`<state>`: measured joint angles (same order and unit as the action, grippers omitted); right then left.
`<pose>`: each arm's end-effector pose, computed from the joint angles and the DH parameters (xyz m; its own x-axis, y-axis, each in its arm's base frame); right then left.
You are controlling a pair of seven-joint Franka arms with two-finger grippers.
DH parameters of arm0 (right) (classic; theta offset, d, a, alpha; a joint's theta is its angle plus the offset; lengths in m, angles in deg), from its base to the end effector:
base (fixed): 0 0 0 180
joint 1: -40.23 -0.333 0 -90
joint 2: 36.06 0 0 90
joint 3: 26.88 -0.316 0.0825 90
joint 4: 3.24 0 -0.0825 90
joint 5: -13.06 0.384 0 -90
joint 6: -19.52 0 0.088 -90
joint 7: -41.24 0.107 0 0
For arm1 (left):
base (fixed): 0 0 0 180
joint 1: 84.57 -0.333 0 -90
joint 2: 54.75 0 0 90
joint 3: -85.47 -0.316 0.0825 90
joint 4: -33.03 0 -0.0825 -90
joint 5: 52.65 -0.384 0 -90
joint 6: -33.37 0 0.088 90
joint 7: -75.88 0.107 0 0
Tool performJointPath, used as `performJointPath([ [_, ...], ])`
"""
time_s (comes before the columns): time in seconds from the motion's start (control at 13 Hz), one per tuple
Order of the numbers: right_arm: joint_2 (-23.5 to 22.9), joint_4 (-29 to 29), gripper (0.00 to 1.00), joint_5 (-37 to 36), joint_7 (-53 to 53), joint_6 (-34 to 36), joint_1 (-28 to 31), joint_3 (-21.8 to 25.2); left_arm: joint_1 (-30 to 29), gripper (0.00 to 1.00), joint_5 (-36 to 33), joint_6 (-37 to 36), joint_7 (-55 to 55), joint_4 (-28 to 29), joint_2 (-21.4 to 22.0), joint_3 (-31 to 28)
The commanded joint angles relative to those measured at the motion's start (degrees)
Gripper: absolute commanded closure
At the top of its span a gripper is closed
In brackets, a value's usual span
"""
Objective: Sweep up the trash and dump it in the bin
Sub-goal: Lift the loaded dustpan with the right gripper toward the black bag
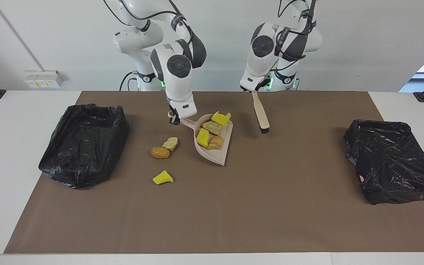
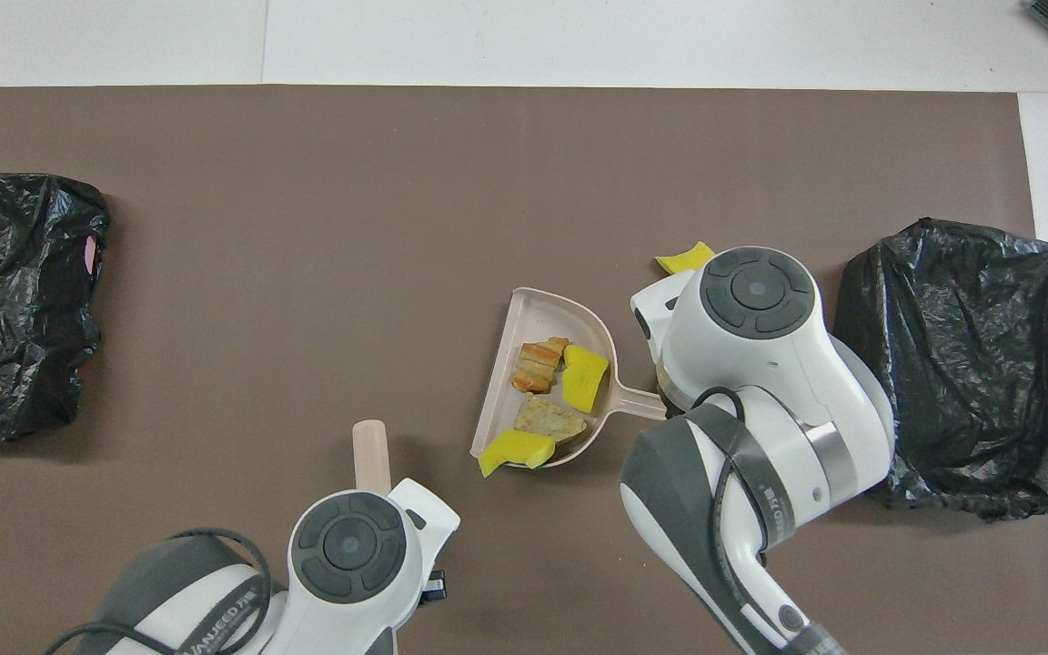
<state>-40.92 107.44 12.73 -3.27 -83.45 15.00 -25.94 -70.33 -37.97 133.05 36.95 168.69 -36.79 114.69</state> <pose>0.5047 0.2274 0.4262 0.3441 0.9252 -0.1598 0.9184 -0.3671 -0.1479 0.2836 -0.3044 0.4073 0.9478 0.0785 -0.3090 0.0304 -0.9870 -0.1575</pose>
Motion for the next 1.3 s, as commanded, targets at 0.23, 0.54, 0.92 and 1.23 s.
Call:
performJointPath([
  [0.23, 5.0, -0.8, 1.00, 2.3, -7.2, 1.0, 6.6, 0.0, 6.7, 1.00, 7.0, 8.7, -0.7, 11.4, 10.2, 2.0],
  [0.54, 7.5, -2.0, 1.00, 6.5, -13.8, 2.1, 14.8, 0.3, 7.2, 1.00, 12.8, 12.5, -0.7, 14.9, 13.5, 8.5],
  [0.92, 7.6, -6.0, 1.00, 10.1, -31.0, 8.0, 29.5, 0.4, 7.2, 1.00, 18.3, 17.7, -1.1, 17.4, 13.0, 12.5],
  [1.23, 7.2, -8.4, 1.00, 9.1, -40.9, 13.3, 40.0, 2.1, 7.0, 1.00, 20.1, 17.2, -0.9, 17.4, 12.4, 12.5],
])
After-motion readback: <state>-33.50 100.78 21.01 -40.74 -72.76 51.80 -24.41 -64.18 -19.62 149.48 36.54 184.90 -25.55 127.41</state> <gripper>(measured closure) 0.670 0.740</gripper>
